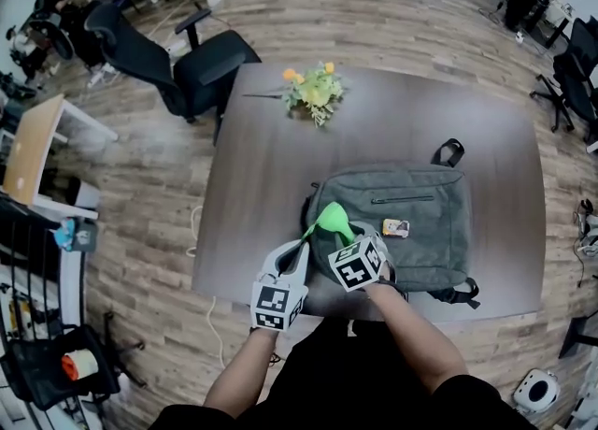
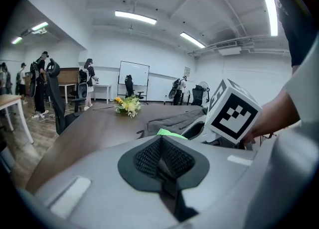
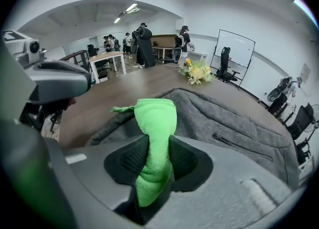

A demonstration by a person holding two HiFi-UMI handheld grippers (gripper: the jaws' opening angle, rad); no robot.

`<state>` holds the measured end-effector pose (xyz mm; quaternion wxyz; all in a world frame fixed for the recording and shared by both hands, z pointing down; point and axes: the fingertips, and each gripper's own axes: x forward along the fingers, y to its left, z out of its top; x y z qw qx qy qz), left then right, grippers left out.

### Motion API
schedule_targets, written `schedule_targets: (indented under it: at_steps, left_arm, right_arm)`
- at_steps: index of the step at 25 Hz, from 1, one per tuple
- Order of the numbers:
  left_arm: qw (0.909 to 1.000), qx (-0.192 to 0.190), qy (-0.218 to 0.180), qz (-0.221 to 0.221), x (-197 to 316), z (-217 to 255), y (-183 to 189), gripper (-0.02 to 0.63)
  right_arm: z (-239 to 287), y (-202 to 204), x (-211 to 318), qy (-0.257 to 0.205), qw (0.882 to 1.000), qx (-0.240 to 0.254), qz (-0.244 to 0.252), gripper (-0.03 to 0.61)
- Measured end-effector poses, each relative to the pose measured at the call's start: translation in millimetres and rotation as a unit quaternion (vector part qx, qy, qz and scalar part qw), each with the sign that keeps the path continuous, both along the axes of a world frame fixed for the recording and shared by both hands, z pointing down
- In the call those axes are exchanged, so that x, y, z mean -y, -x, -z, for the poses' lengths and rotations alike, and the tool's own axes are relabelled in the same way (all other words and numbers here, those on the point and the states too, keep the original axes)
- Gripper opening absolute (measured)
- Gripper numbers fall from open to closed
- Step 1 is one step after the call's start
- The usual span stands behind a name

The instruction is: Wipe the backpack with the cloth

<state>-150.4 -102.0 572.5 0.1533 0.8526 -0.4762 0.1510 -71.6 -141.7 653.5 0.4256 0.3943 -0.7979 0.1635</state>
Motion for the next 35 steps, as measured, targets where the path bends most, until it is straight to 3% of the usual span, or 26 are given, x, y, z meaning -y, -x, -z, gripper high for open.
schedule_targets:
  at_steps: [4,12,22,27,35]
  left_arm:
    - [0.9985,0.031,-0.026,-0.037,7,3,-22,0.018]
    - [0.9966,0.028,-0.033,-0.070,13,10,-54,0.018]
    - [0.9984,-0.021,0.004,-0.053,5,5,-89,0.018]
    - [0.9971,-0.007,-0.010,-0.075,9,11,-114,0.018]
    - [0.9983,-0.005,-0.013,-0.056,9,17,-125,0.018]
  right_arm:
    - [2,-32,5,-0.010,0.999,-0.020,-0.024,0.121]
    - [7,-100,2,-0.012,0.995,-0.042,-0.092,0.121]
    - [29,-191,-5,-0.038,0.984,-0.063,-0.162,0.121]
    - [39,-233,-11,-0.050,0.976,-0.075,-0.197,0.121]
    - [51,-273,-16,-0.082,0.970,-0.058,-0.223,0.120]
